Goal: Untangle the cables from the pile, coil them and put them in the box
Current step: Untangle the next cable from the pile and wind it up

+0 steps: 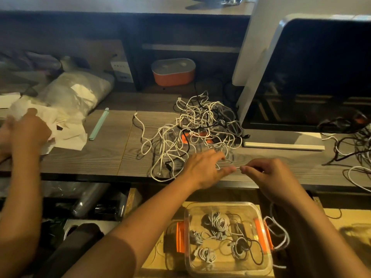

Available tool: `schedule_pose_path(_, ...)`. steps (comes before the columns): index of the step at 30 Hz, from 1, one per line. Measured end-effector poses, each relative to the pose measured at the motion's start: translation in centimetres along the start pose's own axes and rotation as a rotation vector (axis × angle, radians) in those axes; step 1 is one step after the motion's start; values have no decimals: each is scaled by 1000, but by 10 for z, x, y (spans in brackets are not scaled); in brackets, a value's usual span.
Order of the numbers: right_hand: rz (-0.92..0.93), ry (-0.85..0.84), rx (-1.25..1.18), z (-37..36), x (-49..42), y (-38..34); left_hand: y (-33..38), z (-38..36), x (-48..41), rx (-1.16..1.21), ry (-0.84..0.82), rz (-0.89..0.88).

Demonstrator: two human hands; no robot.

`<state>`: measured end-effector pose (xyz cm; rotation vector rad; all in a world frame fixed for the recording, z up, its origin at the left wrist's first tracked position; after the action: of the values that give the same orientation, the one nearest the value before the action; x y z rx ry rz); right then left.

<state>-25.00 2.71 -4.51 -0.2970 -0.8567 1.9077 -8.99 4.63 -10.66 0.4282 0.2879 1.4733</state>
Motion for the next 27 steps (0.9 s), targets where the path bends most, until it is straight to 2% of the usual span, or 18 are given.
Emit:
schedule_pose_path(1, -9, 33, -8, 1, 0, 1, -1, -4, 1, 8, -33, 27)
schedule_pose_path(5, -48, 159, -55, 0, -1, 9, -2, -6, 3, -101, 6, 69)
schedule_pose_path(7, -35, 205, -67, -2, -1, 14, -1, -6, 4, -36, -50, 81)
schedule_pose_path(13, -95, 233, -213, -11, -6, 26, 14, 13, 3, 942, -233, 136)
schedule_pose_path(15, -93, 195, -262, -19, -8, 19, 20, 24, 5, 1188, -211, 119)
schedule_pose_path(17, -90, 127, -286, -32, -10, 7, 25, 33, 2, 1309, -162, 73)
schedule_pose_path(20, -85, 4, -242, -54, -13, -12, 32, 37, -7, 1494, 28, 140)
schedule_pose_path(22, -38, -29, -163, -62, -16, -21, 33, 37, -12, 1480, 241, 236)
schedule_pose_path(23, -18, -46, -134, -63, -17, -23, 31, 35, -14, 1381, 344, 257)
schedule_pose_path(25, 25, -96, -90, -62, -16, -25, 25, 32, -15, 1012, 508, 247)
schedule_pose_path(27, 57, -136, -26, -59, -16, -25, 19, 33, -13, 648, 600, 193)
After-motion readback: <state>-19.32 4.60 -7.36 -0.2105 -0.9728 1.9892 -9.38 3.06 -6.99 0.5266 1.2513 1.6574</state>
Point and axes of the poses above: each hand's wrist, its own x-axis away from the middle knuckle, its own z-axis out of the back of the hand, y = z × x, the point moved 3 cm from there along -x, towards the middle knuckle
